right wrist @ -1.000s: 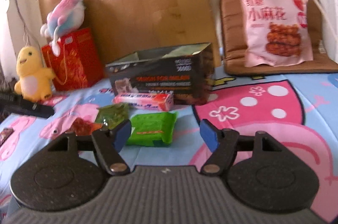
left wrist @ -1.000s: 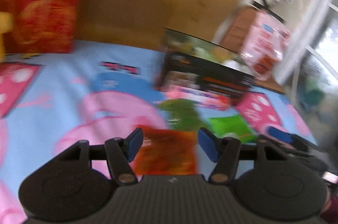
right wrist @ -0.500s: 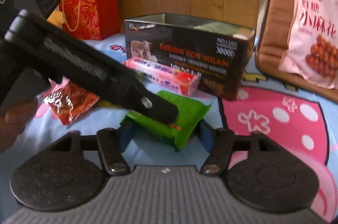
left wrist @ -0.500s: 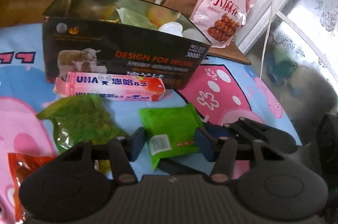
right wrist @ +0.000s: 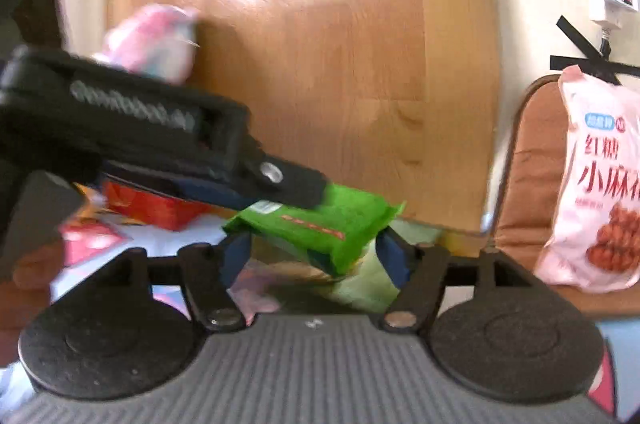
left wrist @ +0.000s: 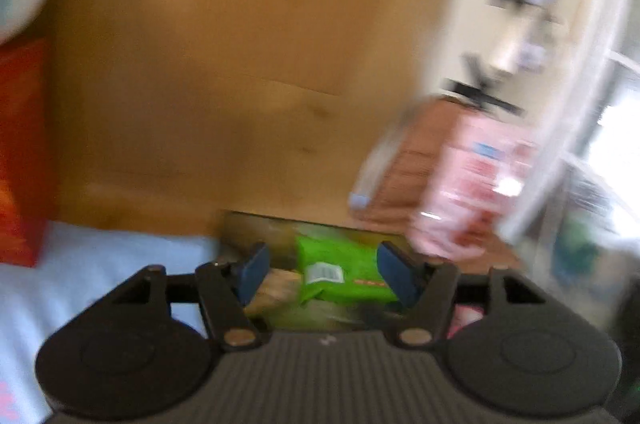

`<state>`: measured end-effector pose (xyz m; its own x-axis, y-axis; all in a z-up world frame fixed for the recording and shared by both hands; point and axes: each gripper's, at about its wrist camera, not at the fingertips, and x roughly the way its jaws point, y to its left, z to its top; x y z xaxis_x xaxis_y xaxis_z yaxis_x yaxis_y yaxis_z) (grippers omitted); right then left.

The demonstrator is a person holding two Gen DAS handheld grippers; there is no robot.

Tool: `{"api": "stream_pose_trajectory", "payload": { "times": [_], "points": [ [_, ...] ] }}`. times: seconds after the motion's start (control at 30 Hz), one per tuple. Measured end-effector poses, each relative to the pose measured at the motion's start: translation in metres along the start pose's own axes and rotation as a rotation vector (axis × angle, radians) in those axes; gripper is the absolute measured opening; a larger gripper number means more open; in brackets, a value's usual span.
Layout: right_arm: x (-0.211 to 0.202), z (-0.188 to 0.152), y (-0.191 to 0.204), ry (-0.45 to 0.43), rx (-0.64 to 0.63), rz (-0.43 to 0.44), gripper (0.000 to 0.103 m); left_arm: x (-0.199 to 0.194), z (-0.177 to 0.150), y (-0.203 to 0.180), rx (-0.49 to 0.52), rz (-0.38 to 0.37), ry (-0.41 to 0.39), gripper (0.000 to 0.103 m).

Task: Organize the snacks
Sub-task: 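Carry the bright green packet with the left tool into the tin box, release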

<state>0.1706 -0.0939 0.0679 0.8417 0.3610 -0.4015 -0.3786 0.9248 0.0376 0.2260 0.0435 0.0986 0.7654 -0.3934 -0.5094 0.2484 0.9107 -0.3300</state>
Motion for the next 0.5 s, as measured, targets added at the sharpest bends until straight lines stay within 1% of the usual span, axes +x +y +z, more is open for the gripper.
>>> {"api": "stream_pose_trajectory", "payload": {
  "times": [0.03,0.07,0.1,0.13,0.17,0.23,0.27,0.33,0.4,0.43,0.47,0.5],
  "points": [
    [0.005,-0.001,-0.007,0.008,0.018,-0.046,0.070,0.000,0.000,0.011,-0.018,0.020,-0.017,0.061],
    [0.002,-0.003,-0.015,0.004,0.055,-0.066,0.070,0.002,-0.001,0.023,-0.041,0.043,-0.030,0.061],
    [-0.006,-0.008,-0.027,-0.017,0.108,-0.069,0.071,0.005,-0.002,0.033,-0.066,0.064,-0.028,0.061],
    [-0.014,-0.013,-0.038,-0.037,0.156,-0.081,0.071,0.012,-0.001,0.045,-0.098,0.082,-0.011,0.061],
    [-0.021,-0.018,-0.050,-0.044,0.204,-0.113,0.071,0.021,-0.003,0.055,-0.141,0.086,0.022,0.061],
    [-0.030,-0.025,-0.071,-0.043,0.311,-0.147,0.071,0.035,-0.009,0.066,-0.201,0.053,0.081,0.058],
    [-0.031,-0.030,-0.080,-0.036,0.369,-0.139,0.071,0.042,-0.015,0.067,-0.216,0.032,0.111,0.057],
    [-0.029,-0.038,-0.090,-0.012,0.451,-0.110,0.071,0.045,-0.025,0.059,-0.206,0.008,0.137,0.055],
    [-0.026,-0.045,-0.090,0.005,0.454,-0.106,0.070,0.042,-0.032,0.042,-0.156,0.050,0.123,0.057],
    [-0.024,-0.046,-0.088,0.008,0.436,-0.125,0.070,0.040,-0.036,0.035,-0.141,0.050,0.124,0.059],
    [-0.025,-0.048,-0.084,0.002,0.418,-0.158,0.070,0.036,-0.040,0.033,-0.147,0.032,0.127,0.060],
    [-0.028,-0.048,-0.083,-0.009,0.412,-0.172,0.070,0.034,-0.041,0.034,-0.160,0.015,0.129,0.060]
  ]
}}
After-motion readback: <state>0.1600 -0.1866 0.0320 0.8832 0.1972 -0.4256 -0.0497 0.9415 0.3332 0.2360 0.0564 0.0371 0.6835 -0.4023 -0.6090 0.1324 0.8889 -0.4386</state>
